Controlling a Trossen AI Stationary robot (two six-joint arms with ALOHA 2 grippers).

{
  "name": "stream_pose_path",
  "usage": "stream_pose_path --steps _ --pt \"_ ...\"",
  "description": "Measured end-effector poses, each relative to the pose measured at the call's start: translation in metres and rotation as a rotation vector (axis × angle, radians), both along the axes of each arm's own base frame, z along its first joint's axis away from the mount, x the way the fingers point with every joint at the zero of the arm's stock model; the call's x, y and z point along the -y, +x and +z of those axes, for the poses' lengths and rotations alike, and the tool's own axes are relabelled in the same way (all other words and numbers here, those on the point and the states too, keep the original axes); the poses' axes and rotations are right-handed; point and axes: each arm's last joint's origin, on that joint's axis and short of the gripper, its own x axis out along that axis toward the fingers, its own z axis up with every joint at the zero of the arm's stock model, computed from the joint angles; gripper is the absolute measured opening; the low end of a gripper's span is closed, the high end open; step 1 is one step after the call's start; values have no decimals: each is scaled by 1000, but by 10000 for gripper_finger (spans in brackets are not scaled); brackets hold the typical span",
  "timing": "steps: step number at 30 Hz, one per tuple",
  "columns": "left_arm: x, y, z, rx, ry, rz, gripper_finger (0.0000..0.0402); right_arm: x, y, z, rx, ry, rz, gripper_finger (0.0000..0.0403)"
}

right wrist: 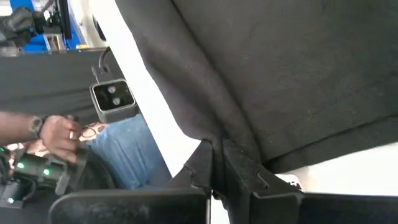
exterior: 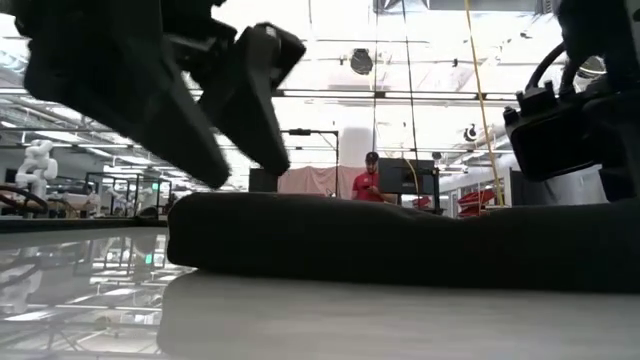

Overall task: Roll towel into tight, uniform cylinder
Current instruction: Roll the black towel

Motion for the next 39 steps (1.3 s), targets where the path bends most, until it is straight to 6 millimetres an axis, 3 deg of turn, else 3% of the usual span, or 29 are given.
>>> stream_pose_path --steps 6,14,23,30,35,39 --pt "7 -3 1 50 61 -21 179 3 2 0 -22 21 -36 9" --pt "9 4 -16 25 42 -70 179 9 5 0 -57 60 -109 9" --pt "-6 14 -30 42 144 51 179 8 6 1 -70 106 -123 9" --pt "-20 20 -34 -59 -22 123 178 8 6 3 -42 110 -99 10" --pt "-28 25 -44 -144 -115 153 167 8 7 7 -10 101 -78 49" --pt "-30 27 -50 -183 -159 126 122 11 7 11 17 82 -75 104"
